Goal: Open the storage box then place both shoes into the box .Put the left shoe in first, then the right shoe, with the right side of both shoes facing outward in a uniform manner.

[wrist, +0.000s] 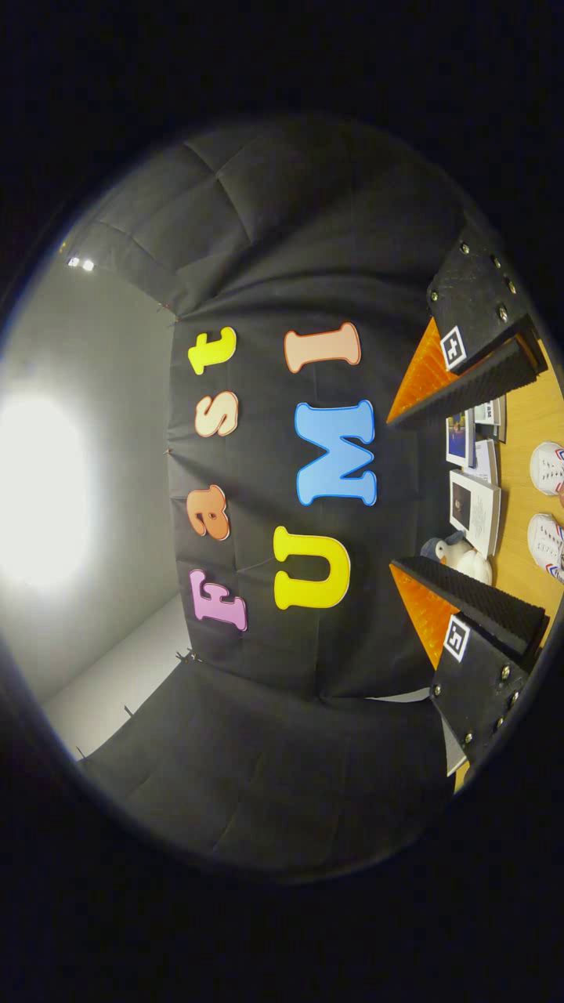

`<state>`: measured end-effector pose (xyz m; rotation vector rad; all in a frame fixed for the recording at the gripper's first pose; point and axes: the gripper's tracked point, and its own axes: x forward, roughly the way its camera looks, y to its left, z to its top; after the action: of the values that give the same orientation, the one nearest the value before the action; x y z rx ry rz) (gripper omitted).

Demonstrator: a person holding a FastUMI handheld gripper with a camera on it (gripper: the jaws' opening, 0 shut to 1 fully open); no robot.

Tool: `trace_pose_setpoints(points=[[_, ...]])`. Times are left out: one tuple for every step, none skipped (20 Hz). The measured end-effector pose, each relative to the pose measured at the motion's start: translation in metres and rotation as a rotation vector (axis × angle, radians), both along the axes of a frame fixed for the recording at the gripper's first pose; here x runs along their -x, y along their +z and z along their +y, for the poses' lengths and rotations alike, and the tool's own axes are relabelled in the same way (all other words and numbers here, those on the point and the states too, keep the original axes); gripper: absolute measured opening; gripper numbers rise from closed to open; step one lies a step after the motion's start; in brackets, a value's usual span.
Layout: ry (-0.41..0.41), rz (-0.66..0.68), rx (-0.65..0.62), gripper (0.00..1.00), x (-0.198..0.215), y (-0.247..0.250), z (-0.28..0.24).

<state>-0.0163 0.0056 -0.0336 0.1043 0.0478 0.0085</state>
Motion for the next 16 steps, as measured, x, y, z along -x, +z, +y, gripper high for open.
trace_pose_setpoints(points=[[0.004,0.017,-0.03,0.97,0.001,-0.008,0.004],[0.015,0.04,-0.067,0.98,0.002,-0.016,0.01],[0.027,0.065,-0.111,0.98,0.002,-0.025,0.016],[0.043,0.097,-0.158,0.98,0.003,-0.035,0.024],[0.066,0.132,-0.205,0.98,0.005,-0.045,0.034],[0.098,0.165,-0.246,0.98,0.006,-0.055,0.046],[0.135,0.198,-0.285,0.98,0.008,-0.063,0.059],[0.168,0.234,-0.32,0.98,0.01,-0.072,0.07],[0.198,0.269,-0.353,0.98,0.012,-0.081,0.082],[0.221,0.303,-0.382,0.98,0.014,-0.09,0.093],[0.239,0.337,-0.401,0.98,0.018,-0.098,0.104],[0.253,0.364,-0.411,0.98,0.02,-0.106,0.114],[0.27,0.386,-0.421,0.98,0.022,-0.111,0.125],[0.289,0.405,-0.439,0.98,0.024,-0.116,0.136],[0.306,0.426,-0.463,0.98,0.026,-0.124,0.147],[0.322,0.451,-0.494,0.98,0.028,-0.13,0.158]])
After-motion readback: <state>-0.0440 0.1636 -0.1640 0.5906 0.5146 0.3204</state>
